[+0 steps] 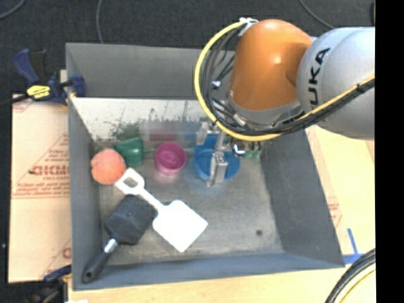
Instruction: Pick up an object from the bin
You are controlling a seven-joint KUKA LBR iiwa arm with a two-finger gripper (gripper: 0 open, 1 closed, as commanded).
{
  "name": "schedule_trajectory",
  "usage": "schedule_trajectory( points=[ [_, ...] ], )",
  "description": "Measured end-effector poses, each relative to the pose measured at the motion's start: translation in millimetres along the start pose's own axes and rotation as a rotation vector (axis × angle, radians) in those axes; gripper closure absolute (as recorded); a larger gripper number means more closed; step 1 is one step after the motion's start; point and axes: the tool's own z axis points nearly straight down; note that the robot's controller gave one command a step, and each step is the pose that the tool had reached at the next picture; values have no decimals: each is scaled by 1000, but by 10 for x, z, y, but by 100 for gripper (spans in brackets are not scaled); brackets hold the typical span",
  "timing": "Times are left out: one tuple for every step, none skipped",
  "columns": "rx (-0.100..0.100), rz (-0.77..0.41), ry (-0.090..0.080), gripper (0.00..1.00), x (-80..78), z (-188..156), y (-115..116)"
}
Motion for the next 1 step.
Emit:
schedule_trajectory(
  points=[
    [-1,1,-8,0,-14,-42,1]
  ],
)
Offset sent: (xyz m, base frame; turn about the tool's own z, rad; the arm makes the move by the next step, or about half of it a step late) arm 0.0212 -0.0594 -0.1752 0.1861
